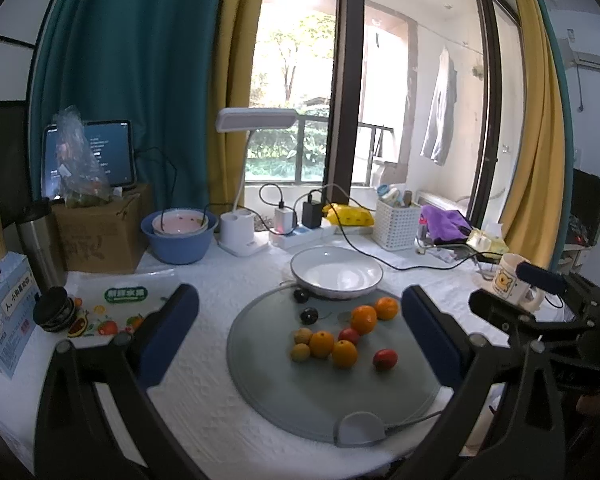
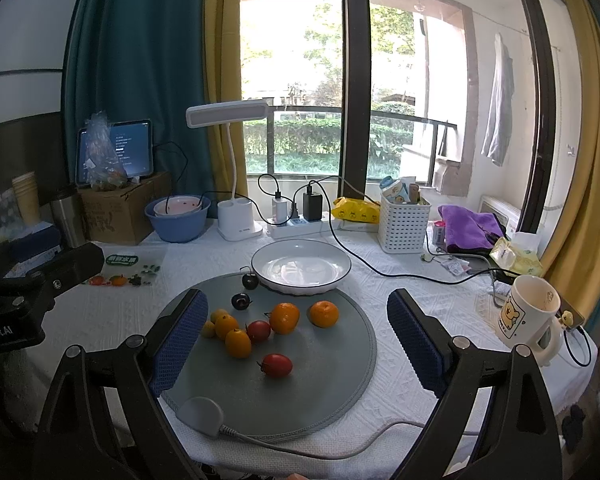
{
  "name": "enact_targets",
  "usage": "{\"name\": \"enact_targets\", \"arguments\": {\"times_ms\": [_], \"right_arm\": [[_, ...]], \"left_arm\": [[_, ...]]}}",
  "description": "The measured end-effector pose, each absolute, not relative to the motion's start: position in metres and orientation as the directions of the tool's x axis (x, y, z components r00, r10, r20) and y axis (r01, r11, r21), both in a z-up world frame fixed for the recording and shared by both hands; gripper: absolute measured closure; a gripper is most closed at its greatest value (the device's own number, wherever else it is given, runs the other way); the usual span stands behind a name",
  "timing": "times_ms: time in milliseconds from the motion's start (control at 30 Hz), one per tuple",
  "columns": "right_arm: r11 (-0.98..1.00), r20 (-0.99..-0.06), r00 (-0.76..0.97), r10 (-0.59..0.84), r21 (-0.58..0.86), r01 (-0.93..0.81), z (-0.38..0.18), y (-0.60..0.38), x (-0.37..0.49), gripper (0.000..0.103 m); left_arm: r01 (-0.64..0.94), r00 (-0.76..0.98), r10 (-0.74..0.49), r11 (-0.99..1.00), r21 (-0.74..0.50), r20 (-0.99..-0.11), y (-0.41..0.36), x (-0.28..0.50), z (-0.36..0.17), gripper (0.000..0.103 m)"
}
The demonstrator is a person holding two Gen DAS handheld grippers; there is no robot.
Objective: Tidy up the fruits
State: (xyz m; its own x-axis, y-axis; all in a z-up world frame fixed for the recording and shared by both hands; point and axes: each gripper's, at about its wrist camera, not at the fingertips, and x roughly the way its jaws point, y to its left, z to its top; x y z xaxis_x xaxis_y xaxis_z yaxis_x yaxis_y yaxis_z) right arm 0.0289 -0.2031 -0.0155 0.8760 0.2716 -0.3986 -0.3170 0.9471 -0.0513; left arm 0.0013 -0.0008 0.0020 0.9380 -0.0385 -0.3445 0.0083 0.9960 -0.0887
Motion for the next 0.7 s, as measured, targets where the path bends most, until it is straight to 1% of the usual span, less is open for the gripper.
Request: {"name": "enact_targets", "arguments": {"times_ms": [700], "right_arm": [[0.948,-0.404,0.874,0.27,-0.048,-0.316,-0.0151,-0.2044,0.0295,0.009]], "left_arm": [[0.008,0.938,-0.041,0.995,-0.095,-0.345,0.0001,-0.0014,0.0023,0.001]]}}
